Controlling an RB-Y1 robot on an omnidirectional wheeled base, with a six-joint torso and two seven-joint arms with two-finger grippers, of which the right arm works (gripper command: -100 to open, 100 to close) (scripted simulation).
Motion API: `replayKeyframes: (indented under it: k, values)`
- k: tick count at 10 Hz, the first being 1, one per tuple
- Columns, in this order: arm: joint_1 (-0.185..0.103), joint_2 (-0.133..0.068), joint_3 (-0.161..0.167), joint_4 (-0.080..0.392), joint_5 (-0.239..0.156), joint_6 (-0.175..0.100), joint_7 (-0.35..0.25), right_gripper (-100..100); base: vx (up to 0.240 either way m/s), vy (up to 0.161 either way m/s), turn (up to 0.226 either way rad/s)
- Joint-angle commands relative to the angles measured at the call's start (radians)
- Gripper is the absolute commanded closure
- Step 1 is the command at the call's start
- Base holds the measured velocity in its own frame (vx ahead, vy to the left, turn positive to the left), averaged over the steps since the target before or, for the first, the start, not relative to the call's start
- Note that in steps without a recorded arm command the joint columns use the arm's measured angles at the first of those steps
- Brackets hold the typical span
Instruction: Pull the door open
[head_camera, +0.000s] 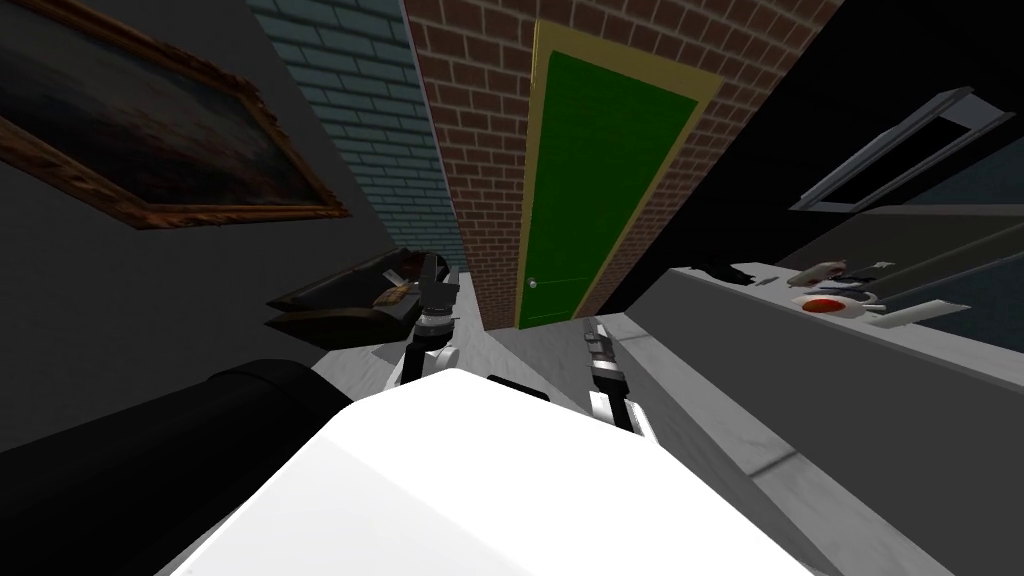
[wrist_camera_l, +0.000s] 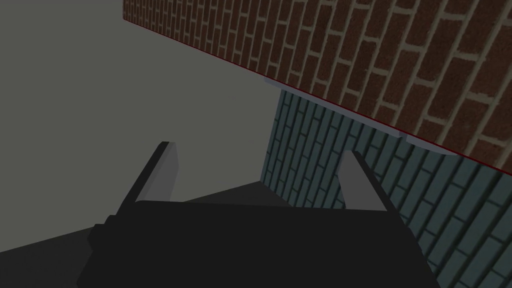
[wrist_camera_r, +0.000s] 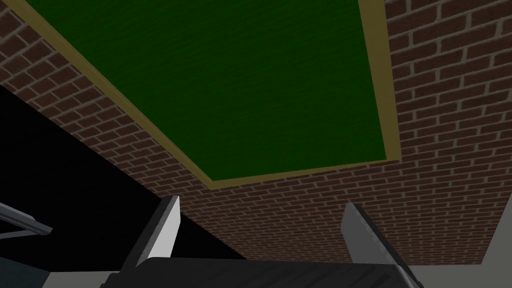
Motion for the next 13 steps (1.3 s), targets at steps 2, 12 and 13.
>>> replayKeyframes:
  k: [2, 12, 13]
  values:
    - [-0.026, -0.002, -0.007, 0.071, 0.031, -0.029, 0.04, -100, 0.089, 0.05, -0.004]
    - [-0.132, -0.002, -0.033, 0.338, 0.149, -0.131, 0.187, -100, 0.101, 0.052, -0.005]
    - [-0.143, -0.002, -0.035, 0.364, 0.161, -0.141, 0.202, -100, 0.093, 0.056, -0.005]
